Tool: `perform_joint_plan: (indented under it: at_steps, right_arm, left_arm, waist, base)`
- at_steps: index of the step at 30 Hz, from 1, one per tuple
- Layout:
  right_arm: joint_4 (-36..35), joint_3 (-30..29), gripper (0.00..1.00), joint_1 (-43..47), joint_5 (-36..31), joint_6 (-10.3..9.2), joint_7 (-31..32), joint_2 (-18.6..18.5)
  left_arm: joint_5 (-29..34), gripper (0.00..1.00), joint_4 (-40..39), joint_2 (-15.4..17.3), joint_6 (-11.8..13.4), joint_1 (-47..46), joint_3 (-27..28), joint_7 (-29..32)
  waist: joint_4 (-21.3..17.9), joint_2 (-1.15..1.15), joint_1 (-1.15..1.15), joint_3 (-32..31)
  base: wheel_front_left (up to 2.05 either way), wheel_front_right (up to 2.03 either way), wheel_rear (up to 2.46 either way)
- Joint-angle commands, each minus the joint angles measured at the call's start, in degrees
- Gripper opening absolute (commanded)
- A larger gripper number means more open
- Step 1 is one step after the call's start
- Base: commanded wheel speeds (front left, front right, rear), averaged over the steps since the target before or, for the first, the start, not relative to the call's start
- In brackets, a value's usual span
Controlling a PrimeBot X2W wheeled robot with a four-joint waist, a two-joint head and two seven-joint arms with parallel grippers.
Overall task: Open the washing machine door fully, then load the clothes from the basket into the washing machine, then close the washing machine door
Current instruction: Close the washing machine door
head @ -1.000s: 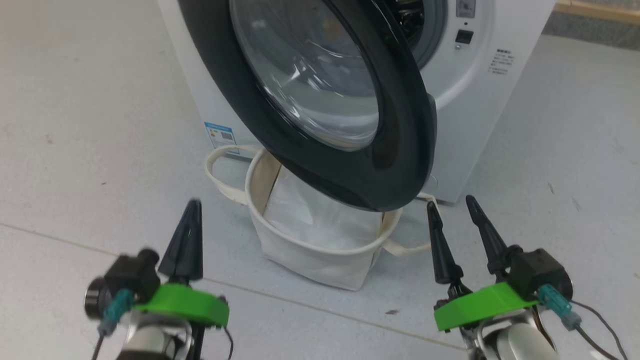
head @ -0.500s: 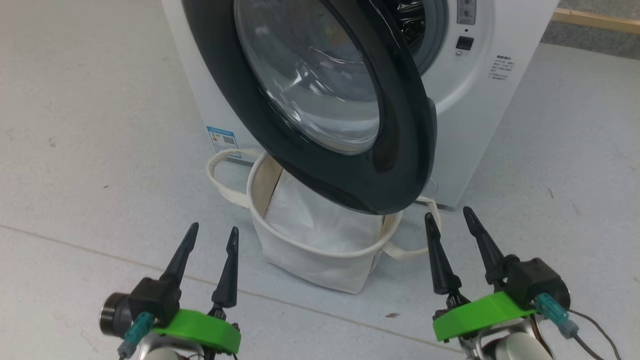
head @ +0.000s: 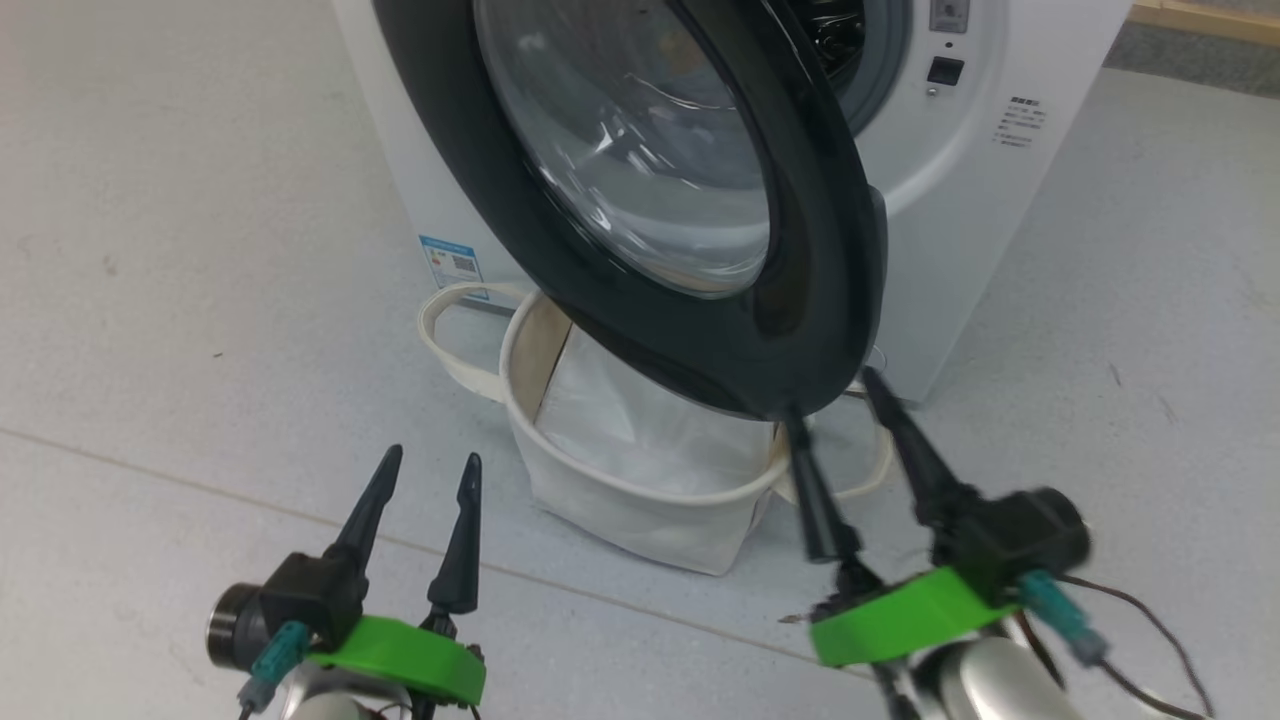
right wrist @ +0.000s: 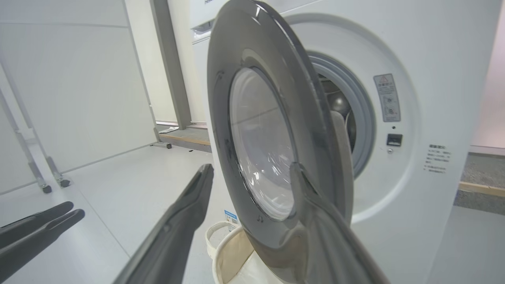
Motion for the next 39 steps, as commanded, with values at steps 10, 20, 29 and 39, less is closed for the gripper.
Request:
perform_joint_plan:
  at_steps: [10,20,29,39]
  right_arm:
    - [7.81,8.47,0.00,-10.00,-0.51,0.00,-0.71,0.53]
    - [17.93,-1.14,0.00,-16.58,-3.87,0.00,-0.71,0.53]
    - [21.92,-9.11,0.00,-19.11,-5.42,0.00,-0.71,0.53]
    - [26.07,-15.96,0.00,-20.08,-4.33,0.00,-0.71,0.53]
  left_arm:
    - [-0.04,1.00,1.36,-1.33,-1.50,-2.44,2.43,-0.34]
    - [0.50,1.00,2.59,-2.05,-2.48,-3.52,1.80,-0.34]
    - [0.71,1.00,3.06,-2.46,-3.10,-4.21,1.57,-0.34]
    - [1.73,1.00,5.44,-2.60,-3.92,-3.67,-0.49,-0.34]
  waist:
    - [2.69,0.00,0.00,1.16]
    - [5.85,0.00,0.00,3.36]
    - [7.85,0.00,0.00,4.52]
    - [9.05,0.00,0.00,3.22]
  base:
    - [0.00,0.00,0.00]
    - [0.00,0.00,0.00]
    - [0.00,0.00,0.00]
    - [0.00,0.00,0.00]
